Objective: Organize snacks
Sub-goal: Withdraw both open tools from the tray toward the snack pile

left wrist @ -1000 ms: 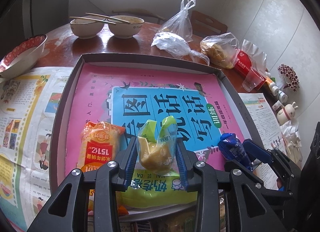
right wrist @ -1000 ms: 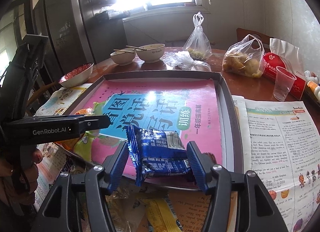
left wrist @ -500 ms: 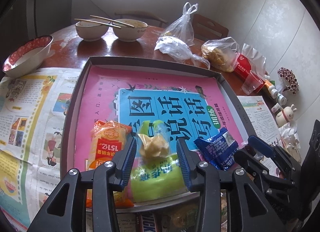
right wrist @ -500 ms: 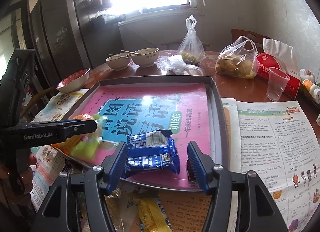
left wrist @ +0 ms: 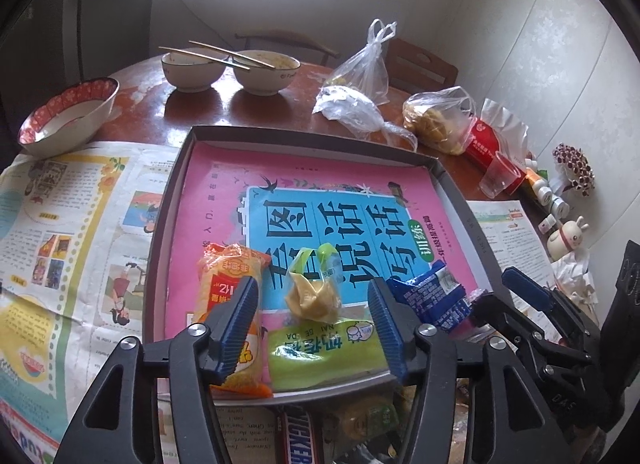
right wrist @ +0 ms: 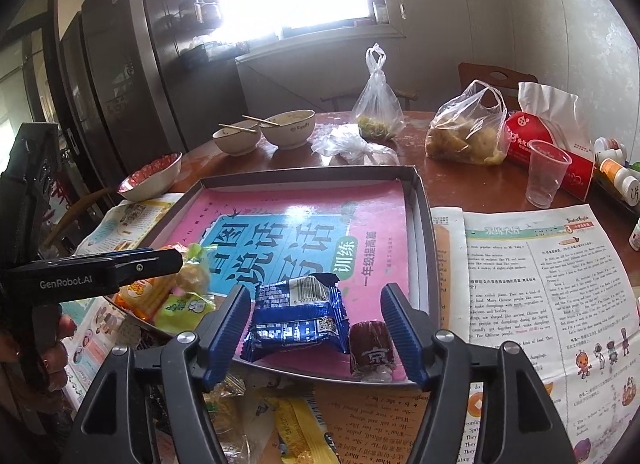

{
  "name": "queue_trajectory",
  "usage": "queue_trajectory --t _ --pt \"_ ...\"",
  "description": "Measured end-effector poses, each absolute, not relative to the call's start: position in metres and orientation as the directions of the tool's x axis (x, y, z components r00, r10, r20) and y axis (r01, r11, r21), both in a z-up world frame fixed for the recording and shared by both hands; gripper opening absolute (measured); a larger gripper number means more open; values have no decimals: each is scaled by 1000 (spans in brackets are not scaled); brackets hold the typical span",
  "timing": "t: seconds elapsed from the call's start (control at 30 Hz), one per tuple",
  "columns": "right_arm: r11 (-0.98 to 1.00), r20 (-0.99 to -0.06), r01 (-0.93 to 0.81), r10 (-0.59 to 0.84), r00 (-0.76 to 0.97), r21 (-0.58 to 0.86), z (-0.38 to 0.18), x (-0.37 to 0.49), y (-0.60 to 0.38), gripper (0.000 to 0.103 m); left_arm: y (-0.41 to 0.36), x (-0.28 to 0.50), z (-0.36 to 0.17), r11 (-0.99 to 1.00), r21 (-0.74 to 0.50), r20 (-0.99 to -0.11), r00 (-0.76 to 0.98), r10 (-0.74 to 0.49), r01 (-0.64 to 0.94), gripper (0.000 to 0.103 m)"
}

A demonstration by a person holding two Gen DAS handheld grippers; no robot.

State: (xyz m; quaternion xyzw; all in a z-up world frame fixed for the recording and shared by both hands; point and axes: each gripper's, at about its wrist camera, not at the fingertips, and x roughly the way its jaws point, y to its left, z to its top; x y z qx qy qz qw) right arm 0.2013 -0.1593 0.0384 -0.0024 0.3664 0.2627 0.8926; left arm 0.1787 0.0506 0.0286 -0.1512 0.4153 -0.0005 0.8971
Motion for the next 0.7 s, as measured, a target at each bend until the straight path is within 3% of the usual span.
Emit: queue_trajectory --t 0.7 --pt "835 -622 -512 514 592 203 57 186 -157 78 44 146 49 970 -205 -720 691 -61 -128 75"
